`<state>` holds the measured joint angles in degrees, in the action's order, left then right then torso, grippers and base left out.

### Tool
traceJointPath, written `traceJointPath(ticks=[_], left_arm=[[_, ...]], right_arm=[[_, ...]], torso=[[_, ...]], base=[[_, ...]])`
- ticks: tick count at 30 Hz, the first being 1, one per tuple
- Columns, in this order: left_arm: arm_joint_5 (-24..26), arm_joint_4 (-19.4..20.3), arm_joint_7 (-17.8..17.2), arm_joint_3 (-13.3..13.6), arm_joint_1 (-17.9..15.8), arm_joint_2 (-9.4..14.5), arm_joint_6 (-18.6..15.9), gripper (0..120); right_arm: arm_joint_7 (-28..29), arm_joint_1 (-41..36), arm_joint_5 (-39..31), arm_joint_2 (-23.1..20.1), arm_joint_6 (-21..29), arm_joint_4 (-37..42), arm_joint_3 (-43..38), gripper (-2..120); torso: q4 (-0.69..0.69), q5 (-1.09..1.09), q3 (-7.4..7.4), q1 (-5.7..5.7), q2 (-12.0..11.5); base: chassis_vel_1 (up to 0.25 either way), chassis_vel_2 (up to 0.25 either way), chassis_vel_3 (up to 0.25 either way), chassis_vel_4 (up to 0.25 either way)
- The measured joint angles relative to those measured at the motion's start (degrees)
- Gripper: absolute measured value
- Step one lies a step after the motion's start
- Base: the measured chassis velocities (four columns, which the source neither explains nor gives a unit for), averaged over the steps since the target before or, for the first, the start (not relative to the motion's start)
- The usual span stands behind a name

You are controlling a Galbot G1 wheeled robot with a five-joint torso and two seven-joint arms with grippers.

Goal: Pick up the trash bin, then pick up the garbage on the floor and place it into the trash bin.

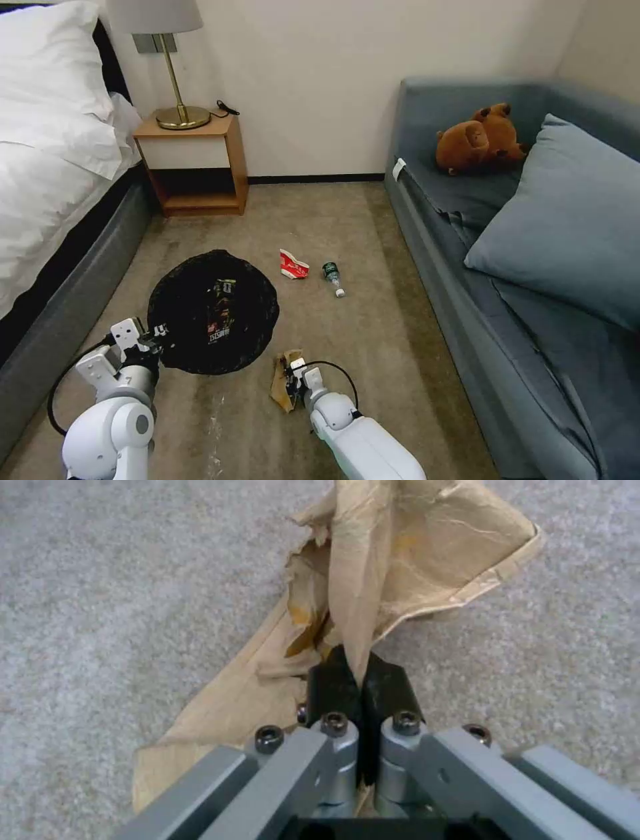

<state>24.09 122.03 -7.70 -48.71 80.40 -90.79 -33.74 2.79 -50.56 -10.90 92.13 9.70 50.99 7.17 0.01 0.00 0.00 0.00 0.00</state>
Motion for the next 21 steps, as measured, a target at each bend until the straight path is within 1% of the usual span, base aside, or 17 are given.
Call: traceJointPath(ticks=[4, 6, 9, 21], left_arm=[[0.02, -0.27, 0.00, 0.10, -0.29, 0.00, 0.00, 1], [0.20, -0.66, 0.00, -0.10, -0.82, -0.02, 0.00, 1], [0.42, -0.89, 0.00, -0.19, -0.96, 0.05, 0.00, 1], [1.86, -1.95, 0.60, -1.02, -0.84, 0.71, 0.43, 1]], right_arm=[[0.79, -0.48, 0.14, -0.01, -0.19, 1.06, -0.44, 0], [1.68, -1.35, -0.08, -0.01, -0.11, 3.50, -0.99, 0], [2.15, -1.70, -0.25, -0.01, -0.03, 4.86, -1.75, 0], [4.70, -1.50, -1.17, 0.00, -0.08, 8.19, -6.56, 0]], torso=[[-0.01, 0.00, 0.00, 0.00, 0.00], [-0.01, 0.00, 0.00, 0.00, 0.00], [-0.01, 0.00, 0.00, 0.00, 0.00], [-0.01, 0.00, 0.00, 0.00, 0.00]], base=[[0.000, 0.000, 0.000, 0.000], [0.000, 0.000, 0.000, 0.000], [0.000, 0.000, 0.000, 0.000], [0.000, 0.000, 0.000, 0.000]])
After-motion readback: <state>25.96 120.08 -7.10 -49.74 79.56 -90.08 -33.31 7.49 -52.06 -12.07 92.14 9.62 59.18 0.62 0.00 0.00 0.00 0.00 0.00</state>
